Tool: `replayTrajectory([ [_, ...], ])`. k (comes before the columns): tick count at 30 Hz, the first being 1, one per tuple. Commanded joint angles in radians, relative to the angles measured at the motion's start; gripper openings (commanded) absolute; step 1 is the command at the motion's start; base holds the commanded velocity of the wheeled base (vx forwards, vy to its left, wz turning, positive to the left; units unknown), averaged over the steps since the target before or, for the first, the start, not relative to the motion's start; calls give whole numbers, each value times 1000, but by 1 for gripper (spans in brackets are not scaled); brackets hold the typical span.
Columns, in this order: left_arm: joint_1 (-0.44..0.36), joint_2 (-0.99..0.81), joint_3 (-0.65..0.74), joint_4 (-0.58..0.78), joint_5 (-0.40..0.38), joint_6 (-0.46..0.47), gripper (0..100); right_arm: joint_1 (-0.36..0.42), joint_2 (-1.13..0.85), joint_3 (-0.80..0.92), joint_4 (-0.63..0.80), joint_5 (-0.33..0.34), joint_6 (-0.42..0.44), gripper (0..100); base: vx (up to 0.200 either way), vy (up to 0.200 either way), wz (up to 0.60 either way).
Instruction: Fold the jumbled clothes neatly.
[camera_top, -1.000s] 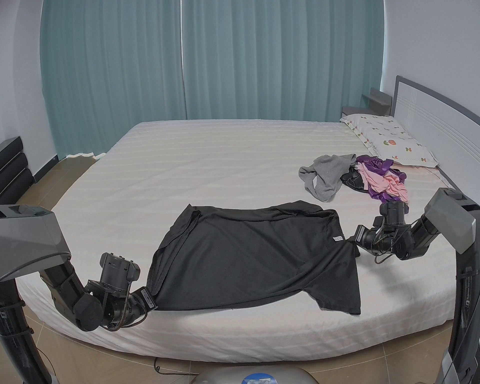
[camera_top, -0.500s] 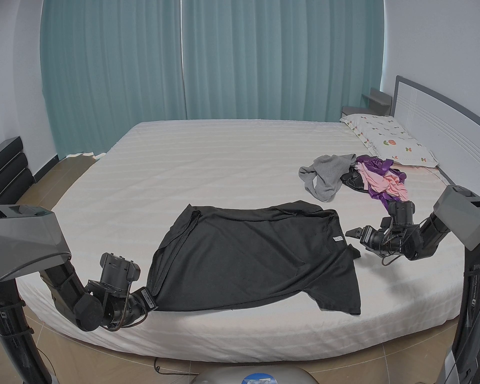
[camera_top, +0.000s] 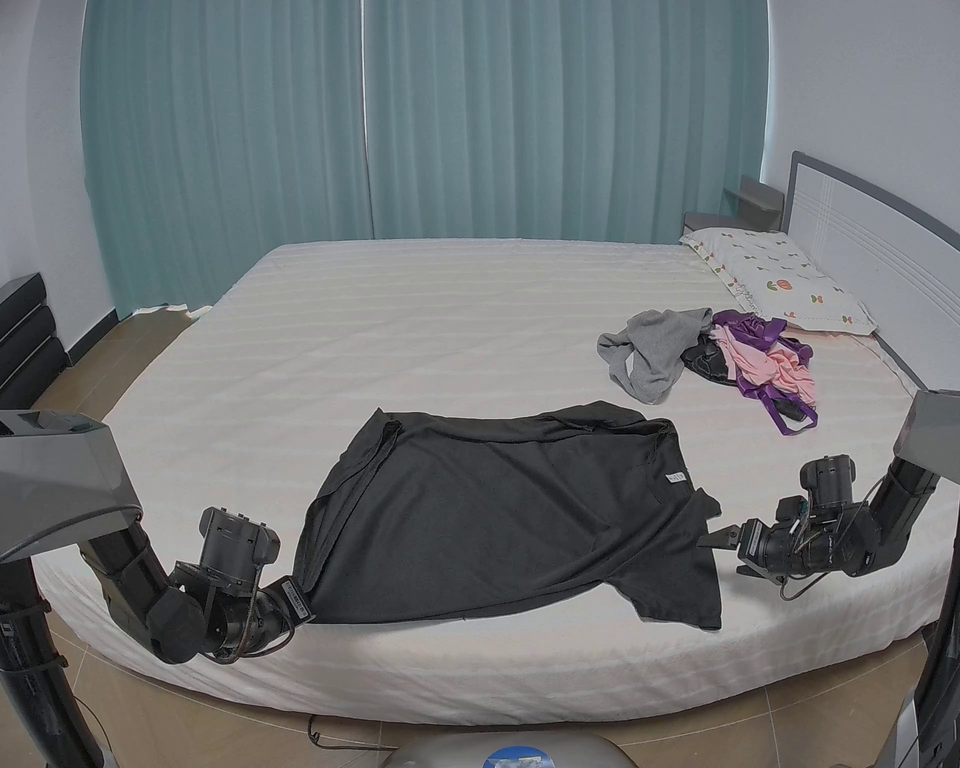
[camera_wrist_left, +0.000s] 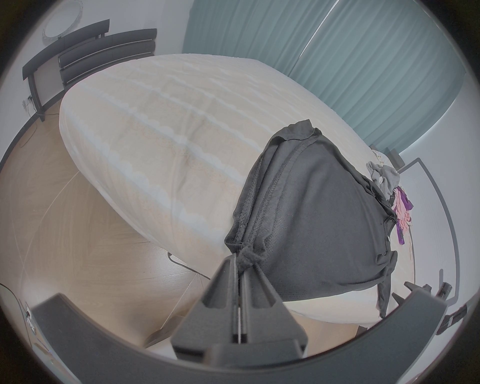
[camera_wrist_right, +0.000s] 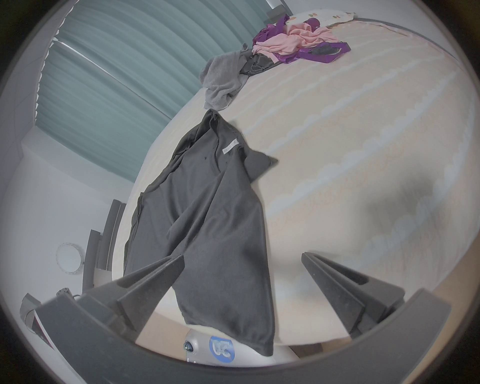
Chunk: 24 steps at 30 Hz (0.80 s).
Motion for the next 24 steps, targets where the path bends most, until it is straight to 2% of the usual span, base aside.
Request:
replayTrajectory([
  [1, 0, 2, 2, 0, 0, 0, 0, 16, -9, 77, -38, 17, 8, 100, 0, 0, 0],
  [7, 0, 3, 0, 0, 0, 0, 0, 66, 6, 62, -39, 15, 54, 100, 0, 0, 0],
  [15, 0, 0, 0, 0, 0, 0, 0, 84, 66, 54, -108, -31, 40, 100, 0, 0, 0],
  [16, 2, 2, 0, 0, 0, 2, 0, 87, 68, 52, -107, -39, 39, 0, 0, 0, 0],
  [24, 0, 2, 5, 1, 0, 5, 0, 84, 57, 85, -105, -82, 34, 0, 0, 0, 0],
])
